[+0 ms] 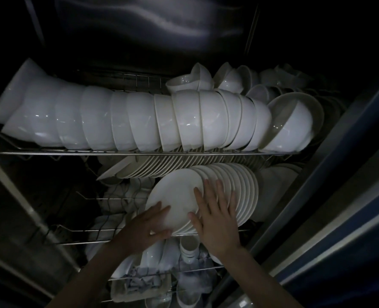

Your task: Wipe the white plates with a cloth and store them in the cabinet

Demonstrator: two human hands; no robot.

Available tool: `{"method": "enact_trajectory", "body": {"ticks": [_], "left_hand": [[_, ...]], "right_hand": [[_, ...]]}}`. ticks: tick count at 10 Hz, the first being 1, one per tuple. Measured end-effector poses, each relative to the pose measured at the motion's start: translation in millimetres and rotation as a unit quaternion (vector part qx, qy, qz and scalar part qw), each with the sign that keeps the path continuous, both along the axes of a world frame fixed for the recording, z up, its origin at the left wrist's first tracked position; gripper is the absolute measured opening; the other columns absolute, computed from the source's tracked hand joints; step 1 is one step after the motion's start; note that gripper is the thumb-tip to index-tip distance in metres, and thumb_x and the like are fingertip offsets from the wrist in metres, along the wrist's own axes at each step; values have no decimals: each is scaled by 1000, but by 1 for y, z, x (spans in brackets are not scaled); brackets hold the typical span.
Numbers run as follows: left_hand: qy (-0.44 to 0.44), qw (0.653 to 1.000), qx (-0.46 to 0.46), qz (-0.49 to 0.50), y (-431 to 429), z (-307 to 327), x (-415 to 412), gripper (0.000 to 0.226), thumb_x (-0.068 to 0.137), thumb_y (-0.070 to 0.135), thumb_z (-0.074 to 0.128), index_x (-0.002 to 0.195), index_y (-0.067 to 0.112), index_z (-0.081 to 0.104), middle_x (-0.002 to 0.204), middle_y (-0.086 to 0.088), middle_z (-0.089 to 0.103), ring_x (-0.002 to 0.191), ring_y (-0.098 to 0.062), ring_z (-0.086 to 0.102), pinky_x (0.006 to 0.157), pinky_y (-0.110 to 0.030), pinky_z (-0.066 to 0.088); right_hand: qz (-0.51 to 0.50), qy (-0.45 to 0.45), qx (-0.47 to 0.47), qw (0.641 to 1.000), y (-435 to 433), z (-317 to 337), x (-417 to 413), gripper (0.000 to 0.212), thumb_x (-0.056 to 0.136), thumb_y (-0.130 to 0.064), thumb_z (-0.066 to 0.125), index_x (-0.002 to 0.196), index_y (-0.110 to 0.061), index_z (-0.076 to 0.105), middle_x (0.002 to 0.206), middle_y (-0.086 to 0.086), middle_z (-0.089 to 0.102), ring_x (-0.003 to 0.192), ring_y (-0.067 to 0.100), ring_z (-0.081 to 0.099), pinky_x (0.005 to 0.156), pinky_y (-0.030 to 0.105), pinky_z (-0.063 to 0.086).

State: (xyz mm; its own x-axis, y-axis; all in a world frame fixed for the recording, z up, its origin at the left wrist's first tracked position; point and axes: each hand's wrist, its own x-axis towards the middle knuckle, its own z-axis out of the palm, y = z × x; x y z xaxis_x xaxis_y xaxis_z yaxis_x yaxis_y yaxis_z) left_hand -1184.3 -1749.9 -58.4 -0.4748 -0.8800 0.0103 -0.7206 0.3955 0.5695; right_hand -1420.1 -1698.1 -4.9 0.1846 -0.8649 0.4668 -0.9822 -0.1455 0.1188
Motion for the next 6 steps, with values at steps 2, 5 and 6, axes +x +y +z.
{"method": "enact_trajectory", "body": {"ticks": [2, 5, 6], "left_hand": [[-28, 999, -21, -7, 4, 3, -2, 75, 86, 66, 51, 146, 51, 8, 160, 19, 10, 148, -2, 11, 112, -21, 8], [-16, 1000, -27, -3, 19, 22, 8, 72, 93, 44, 61, 153, 25, 27, 159, 0, 29, 146, -12, 26, 116, -21, 20], [-48, 998, -25, -14, 37, 35, 12, 67, 93, 35, 64, 150, 21, 33, 153, -4, 39, 139, -16, 38, 111, -21, 29]], "right_hand": [[-6, 1, 53, 999, 4, 7, -1, 67, 100, -60, 29, 154, -20, 34, 163, 10, 24, 150, 38, 17, 114, 66, 22], [40, -135, 95, 986, 34, 22, -10, 59, 101, -49, 37, 152, -18, 36, 162, 8, 18, 151, 29, 11, 122, 50, 5], [50, -135, 173, 974, 57, 23, -14, 60, 103, -45, 41, 156, -21, 25, 164, 0, 5, 153, 20, 0, 122, 36, -6]]}}
